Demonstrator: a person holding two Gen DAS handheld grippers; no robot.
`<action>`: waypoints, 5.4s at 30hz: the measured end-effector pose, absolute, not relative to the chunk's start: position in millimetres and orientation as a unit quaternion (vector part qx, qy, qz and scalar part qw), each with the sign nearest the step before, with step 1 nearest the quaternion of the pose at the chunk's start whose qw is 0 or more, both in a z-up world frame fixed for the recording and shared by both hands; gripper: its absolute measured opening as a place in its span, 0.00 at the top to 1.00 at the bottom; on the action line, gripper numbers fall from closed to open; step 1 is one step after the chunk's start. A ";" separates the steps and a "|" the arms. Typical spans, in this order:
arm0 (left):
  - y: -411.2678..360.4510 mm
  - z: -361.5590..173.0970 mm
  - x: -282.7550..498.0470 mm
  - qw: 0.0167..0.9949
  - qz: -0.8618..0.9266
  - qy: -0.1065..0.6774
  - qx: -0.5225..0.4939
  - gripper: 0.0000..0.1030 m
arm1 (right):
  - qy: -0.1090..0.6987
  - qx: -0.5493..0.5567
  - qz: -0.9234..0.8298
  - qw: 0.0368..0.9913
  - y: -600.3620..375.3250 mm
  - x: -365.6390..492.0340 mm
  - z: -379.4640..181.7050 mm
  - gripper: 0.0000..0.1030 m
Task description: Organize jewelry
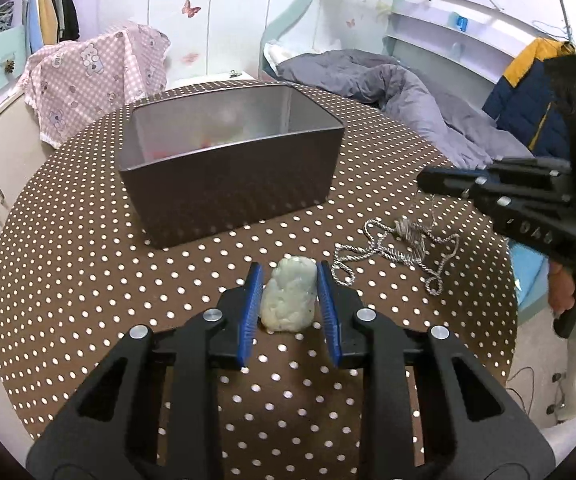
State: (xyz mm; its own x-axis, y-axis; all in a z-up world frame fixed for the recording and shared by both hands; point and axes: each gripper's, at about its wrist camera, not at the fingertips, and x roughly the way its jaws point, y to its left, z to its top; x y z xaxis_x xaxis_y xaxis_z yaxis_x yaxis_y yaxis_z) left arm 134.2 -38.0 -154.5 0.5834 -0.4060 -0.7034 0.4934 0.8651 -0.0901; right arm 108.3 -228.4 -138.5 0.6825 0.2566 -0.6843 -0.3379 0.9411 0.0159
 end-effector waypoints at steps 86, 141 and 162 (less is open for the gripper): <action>-11.6 -93.5 213.2 0.919 -0.208 0.335 -0.002 0.72 | 0.341 -0.051 0.241 0.907 -164.5 182.3 -93.3 0.88; -31.0 -27.0 89.4 0.961 -0.130 0.243 0.017 0.12 | 0.228 -0.023 0.139 0.963 -217.8 61.6 -31.8 0.08; -35.4 16.0 39.7 0.981 -0.103 0.165 0.019 0.10 | 0.156 -0.022 0.133 0.979 -222.7 19.9 2.3 0.08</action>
